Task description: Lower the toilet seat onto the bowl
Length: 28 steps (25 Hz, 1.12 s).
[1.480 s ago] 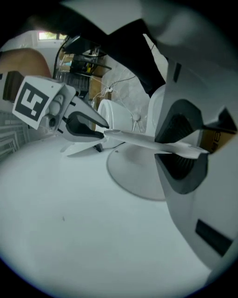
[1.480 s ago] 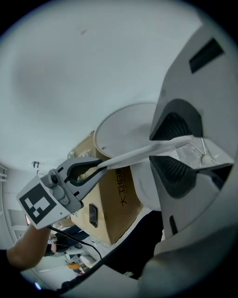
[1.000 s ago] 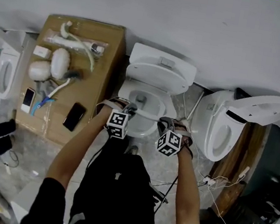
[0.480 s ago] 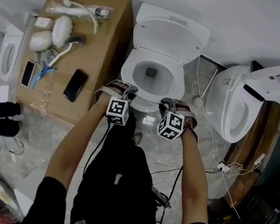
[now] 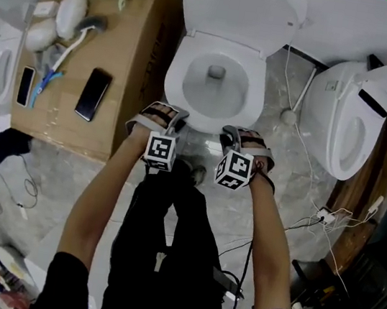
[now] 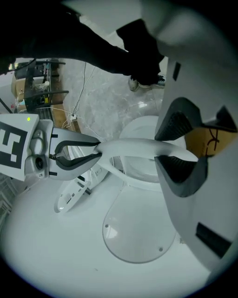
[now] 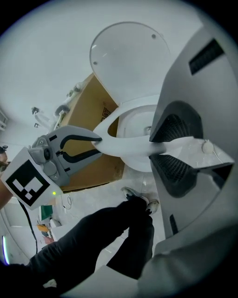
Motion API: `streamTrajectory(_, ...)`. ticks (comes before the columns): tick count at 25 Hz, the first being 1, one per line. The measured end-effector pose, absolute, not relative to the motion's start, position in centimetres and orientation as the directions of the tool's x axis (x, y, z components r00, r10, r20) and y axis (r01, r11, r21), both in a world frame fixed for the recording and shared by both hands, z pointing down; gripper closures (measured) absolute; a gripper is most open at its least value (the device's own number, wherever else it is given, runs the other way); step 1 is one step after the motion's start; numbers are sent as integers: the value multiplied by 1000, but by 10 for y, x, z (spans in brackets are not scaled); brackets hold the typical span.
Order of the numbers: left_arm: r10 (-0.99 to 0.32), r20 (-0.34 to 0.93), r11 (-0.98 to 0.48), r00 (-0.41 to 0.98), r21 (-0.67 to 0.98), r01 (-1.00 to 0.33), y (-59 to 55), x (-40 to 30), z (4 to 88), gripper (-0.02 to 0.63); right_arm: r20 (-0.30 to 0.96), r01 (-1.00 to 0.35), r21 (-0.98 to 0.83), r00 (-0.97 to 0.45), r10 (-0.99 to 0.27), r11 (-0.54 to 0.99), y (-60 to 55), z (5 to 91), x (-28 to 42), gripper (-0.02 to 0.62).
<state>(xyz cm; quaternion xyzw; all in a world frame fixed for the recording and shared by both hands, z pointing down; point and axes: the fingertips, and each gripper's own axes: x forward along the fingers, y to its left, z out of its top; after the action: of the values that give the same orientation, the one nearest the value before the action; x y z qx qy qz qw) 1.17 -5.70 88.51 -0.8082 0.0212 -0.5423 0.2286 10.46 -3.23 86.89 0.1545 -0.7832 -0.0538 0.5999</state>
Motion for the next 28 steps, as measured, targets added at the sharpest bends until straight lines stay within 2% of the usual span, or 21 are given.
streamTrajectory(19,-145,909,-928,390,-262,266,-5,2,1043,468,962,-193,126,-216,-168,973,20,1033,94,486)
streamTrajectory(28,-120,917,-949,379,-219,228,-7,5,1085,466,970,-223,94,-200,-140,970,17,1078,96,491)
